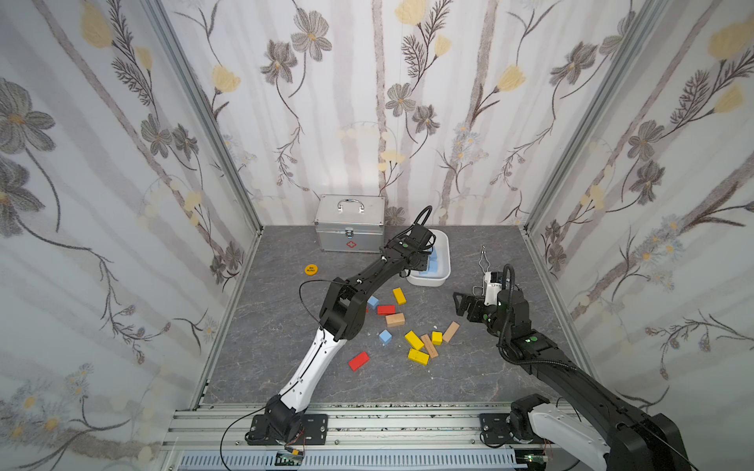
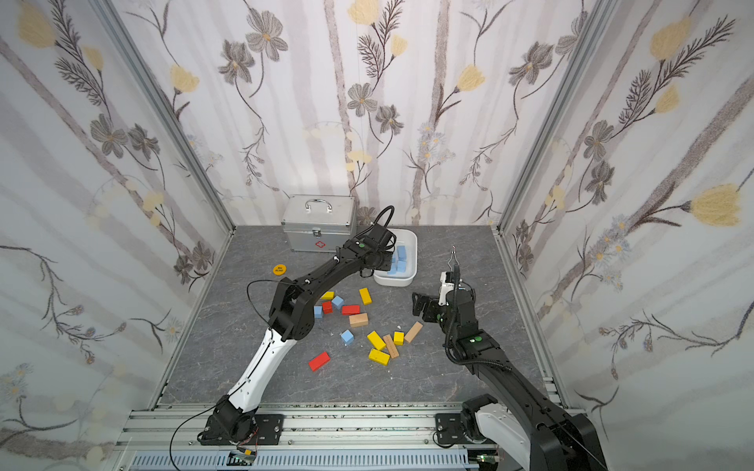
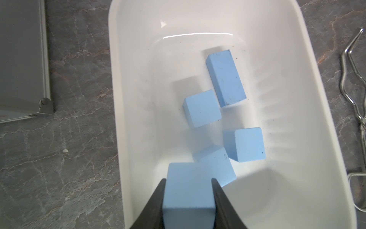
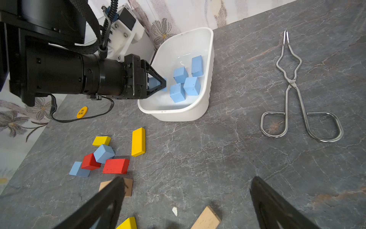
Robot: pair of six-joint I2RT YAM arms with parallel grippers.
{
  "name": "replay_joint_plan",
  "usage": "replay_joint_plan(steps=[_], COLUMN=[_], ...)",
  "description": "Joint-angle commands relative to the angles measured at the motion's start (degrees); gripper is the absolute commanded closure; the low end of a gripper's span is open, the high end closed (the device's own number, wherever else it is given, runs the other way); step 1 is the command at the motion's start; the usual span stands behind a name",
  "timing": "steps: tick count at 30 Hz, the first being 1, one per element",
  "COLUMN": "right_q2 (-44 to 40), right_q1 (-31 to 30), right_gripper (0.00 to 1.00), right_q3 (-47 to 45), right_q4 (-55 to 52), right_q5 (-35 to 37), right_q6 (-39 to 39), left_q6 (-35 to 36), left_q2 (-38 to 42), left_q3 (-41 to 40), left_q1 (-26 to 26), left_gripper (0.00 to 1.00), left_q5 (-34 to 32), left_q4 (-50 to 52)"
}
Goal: Pick out the blue building blocks
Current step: Place the building block in the storage box.
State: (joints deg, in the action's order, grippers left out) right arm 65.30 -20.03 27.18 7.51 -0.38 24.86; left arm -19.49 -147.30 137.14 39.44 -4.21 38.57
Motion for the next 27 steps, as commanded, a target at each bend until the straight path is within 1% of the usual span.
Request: replay_joint_plan(steps=[1,3,9,13,17,21,27], right_q2=[-0.07,-0.08,-0.08,-0.06,-0.42,-0.92,-1.65], right_q1=[-0.01,0.05,0.1,0.12,0.14,-0.08,-0.48], right_gripper=[0.0,0.0,0.0,0.0,0.0,0.0,0.0], right_q3=[-0.2,-0.18,-0.28,-0.1,0.3,0.85,2.19], right_q4=[2.25,2.29,2.47,2.42,2.08,1.6,1.46], right_q5=[-0.76,-0.85,-0.85,-1.11,-1.69,-3.06,-5.87], right_q6=[0.63,0.62,0.63,0.55,0.12,-1.42,-3.84], left_q6=[-0.03,-0.11,-0.11,-0.55,-0.65,-0.25,1.49], left_q2=[0.29,0.29,0.73,1.85,4.0,6.62,11.49], left_q3=[0.5,0.5,0.5,0.5,0.5,0.5,-0.35], left_q1=[0.03,0.02,0.03,0.03,0.02,0.1,0.2], left_gripper=[0.6,0.58,0.56,0.5,0.45,0.37,0.19], left_q5=[-0.18,-0.19,-0.33,-0.23,-0.1,-1.38,-4.7], left_q4=[0.72,0.72,0.89,0.96,1.31,2.41,5.05])
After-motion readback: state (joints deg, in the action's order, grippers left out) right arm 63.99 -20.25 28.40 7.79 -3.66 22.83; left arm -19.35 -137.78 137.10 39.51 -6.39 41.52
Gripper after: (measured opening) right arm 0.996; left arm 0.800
